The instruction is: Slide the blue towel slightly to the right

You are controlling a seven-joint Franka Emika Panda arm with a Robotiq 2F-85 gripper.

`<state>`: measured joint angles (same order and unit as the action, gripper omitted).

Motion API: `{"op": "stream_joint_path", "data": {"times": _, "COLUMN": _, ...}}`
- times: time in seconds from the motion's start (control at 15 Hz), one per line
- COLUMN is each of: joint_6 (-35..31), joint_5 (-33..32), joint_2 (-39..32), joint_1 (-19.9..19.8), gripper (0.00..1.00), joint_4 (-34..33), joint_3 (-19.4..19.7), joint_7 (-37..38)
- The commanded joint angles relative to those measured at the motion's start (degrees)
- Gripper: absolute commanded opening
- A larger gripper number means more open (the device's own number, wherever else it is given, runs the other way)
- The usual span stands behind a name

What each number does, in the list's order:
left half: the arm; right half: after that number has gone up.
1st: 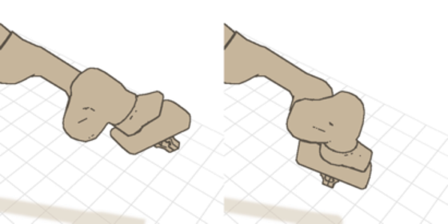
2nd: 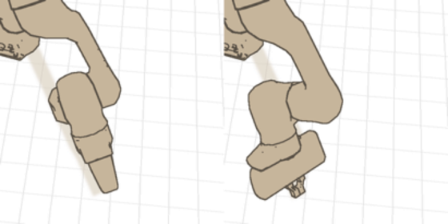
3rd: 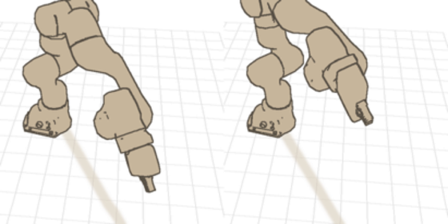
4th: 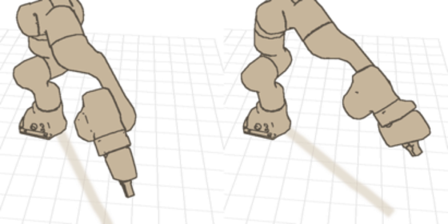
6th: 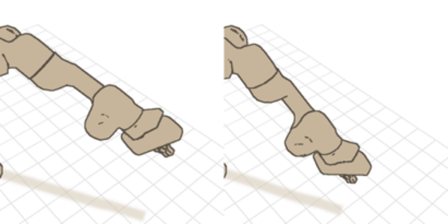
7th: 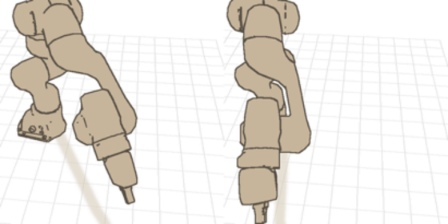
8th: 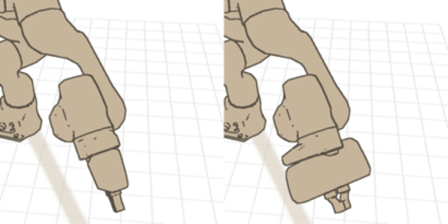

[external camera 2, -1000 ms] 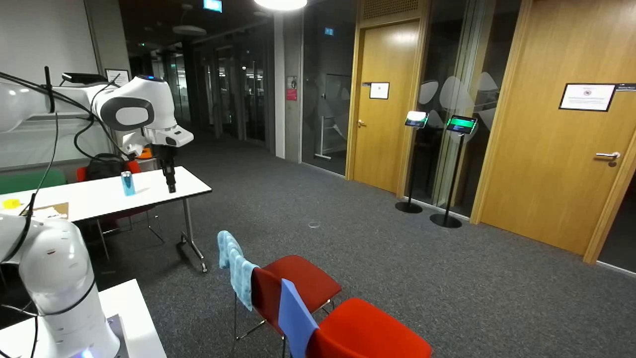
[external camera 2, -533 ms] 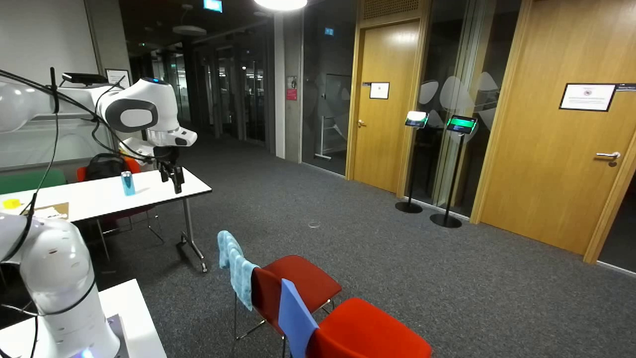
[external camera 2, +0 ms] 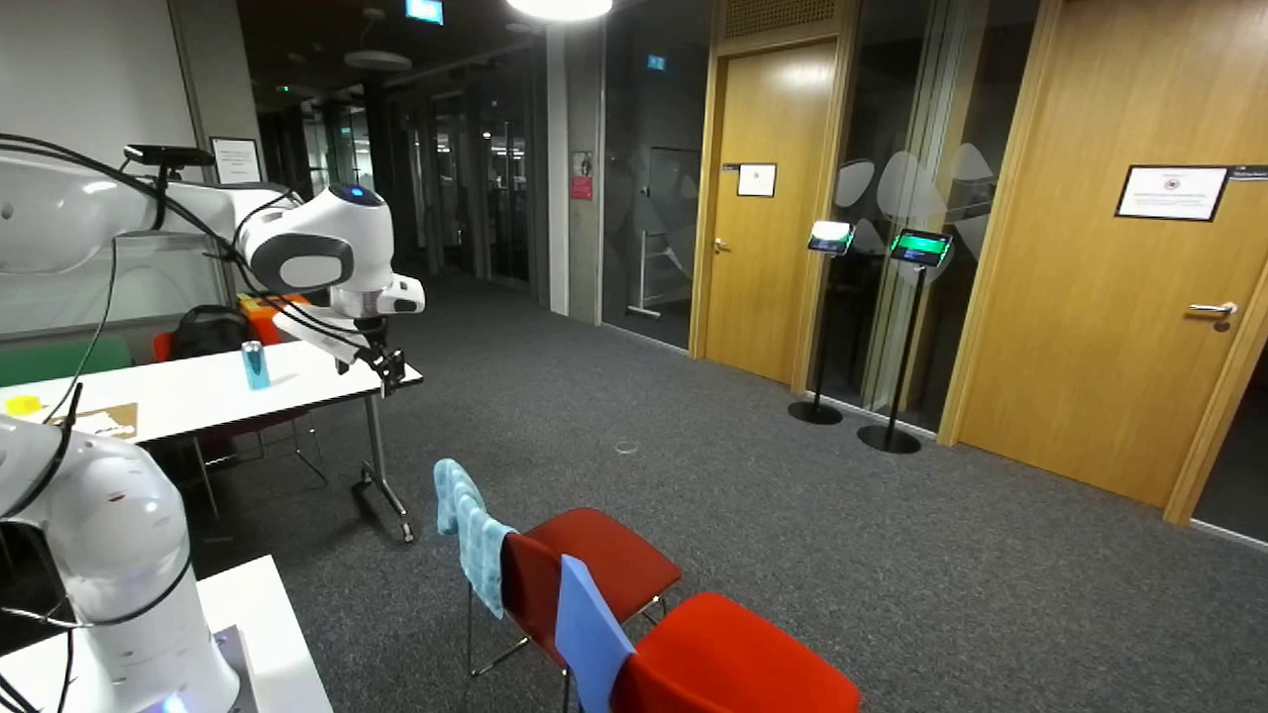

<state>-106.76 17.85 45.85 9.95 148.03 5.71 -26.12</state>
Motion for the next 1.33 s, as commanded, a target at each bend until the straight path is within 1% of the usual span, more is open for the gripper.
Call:
{"op": "stream_joint_path", "data": {"times": 0.0, "joint_6": -1.18, "joint_5": 6.18, "joint_2": -1.65, "joint_1": 2.95, "gripper": 1.00, "joint_4": 0.72, "joint_3": 7.11, "joint_7": -9.21}}
{"op": "stream_joint_path", "data": {"times": 0.2, "joint_6": 1.19, "joint_5": 12.18, "joint_2": -3.91, "joint_1": 3.70, "gripper": 1.00, "joint_4": 0.29, "joint_3": 11.69, "joint_7": -16.79}}
{"op": "stream_joint_path", "data": {"times": 0.33, "joint_6": 3.92, "joint_5": 15.53, "joint_2": -6.21, "joint_1": 3.65, "gripper": 1.00, "joint_4": -0.21, "joint_3": 13.96, "joint_7": -21.90}}
{"op": "stream_joint_path", "data": {"times": 0.6, "joint_6": 7.42, "joint_5": 17.59, "joint_2": -12.04, "joint_1": 0.75, "gripper": 1.00, "joint_4": -1.37, "joint_3": 14.01, "joint_7": -25.72}}
{"op": "stream_joint_path", "data": {"times": 0.73, "joint_6": 8.28, "joint_5": 17.95, "joint_2": -13.02, "joint_1": -1.17, "gripper": 1.00, "joint_4": -2.05, "joint_3": 12.57, "joint_7": -24.28}}
{"op": "stream_joint_path", "data": {"times": 0.8, "joint_6": 7.99, "joint_5": 18.14, "joint_2": -12.49, "joint_1": -2.31, "gripper": 1.00, "joint_4": -2.26, "joint_3": 11.38, "joint_7": -22.10}}
{"op": "stream_joint_path", "data": {"times": 0.87, "joint_6": 6.84, "joint_5": 17.79, "joint_2": -12.25, "joint_1": -2.75, "gripper": 1.00, "joint_4": -0.35, "joint_3": 10.65, "joint_7": -23.98}}
{"op": "stream_joint_path", "data": {"times": 1.13, "joint_6": 6.80, "joint_5": 17.95, "joint_2": -12.65, "joint_1": -3.98, "gripper": 1.00, "joint_4": -1.23, "joint_3": 9.71, "joint_7": -23.54}}
{"op": "stream_joint_path", "data": {"times": 1.27, "joint_6": 7.92, "joint_5": 17.27, "joint_2": -14.25, "joint_1": -3.73, "gripper": 1.00, "joint_4": -2.33, "joint_3": 10.13, "joint_7": -24.65}}
